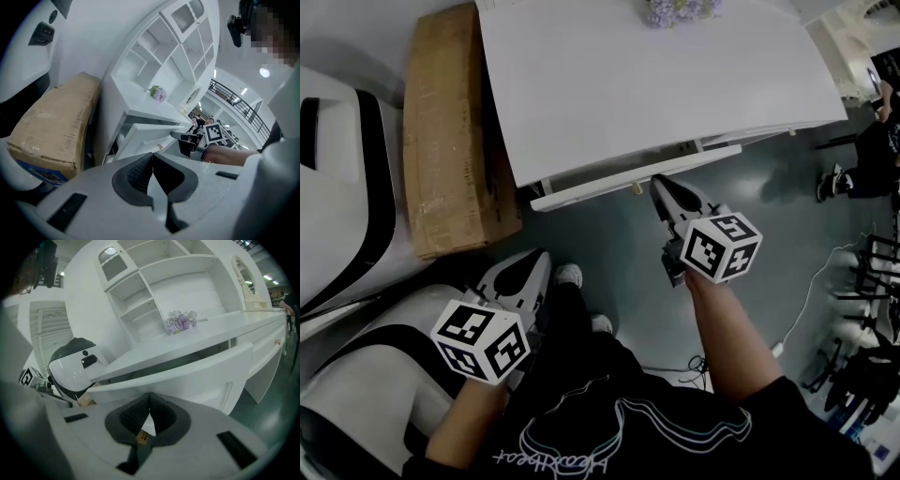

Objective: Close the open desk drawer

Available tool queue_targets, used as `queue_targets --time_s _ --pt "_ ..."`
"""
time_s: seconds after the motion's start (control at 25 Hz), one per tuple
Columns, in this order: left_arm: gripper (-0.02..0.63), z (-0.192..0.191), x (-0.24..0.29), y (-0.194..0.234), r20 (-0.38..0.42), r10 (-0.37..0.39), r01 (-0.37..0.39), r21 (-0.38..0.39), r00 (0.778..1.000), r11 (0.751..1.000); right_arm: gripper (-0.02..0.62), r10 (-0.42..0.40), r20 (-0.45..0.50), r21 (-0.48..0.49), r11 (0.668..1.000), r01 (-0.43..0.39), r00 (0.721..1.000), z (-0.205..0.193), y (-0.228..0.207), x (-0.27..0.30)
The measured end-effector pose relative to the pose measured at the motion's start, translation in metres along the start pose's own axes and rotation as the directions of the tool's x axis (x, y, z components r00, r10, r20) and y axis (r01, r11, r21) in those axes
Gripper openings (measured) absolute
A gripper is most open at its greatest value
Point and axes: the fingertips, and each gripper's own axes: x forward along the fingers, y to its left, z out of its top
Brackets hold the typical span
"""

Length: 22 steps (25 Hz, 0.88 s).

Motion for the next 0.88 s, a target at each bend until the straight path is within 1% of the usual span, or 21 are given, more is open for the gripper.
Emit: queue_targets --time_s 0.44,0.88 --pt "0.006 0.004 0.002 0.009 -0.002 0.007 -0.007 -0.004 1.000 1.000 0.006 -0.010 0.016 0.002 1.000 0.010 1.000 0.017 -0.005 0.021" --pt "0.005 0.008 0.004 0.010 0.009 0.015 -0.015 -0.004 1.000 1.000 0.006 -0.003 0.020 0.004 1.000 0.003 1.000 0.018 -0.004 0.023"
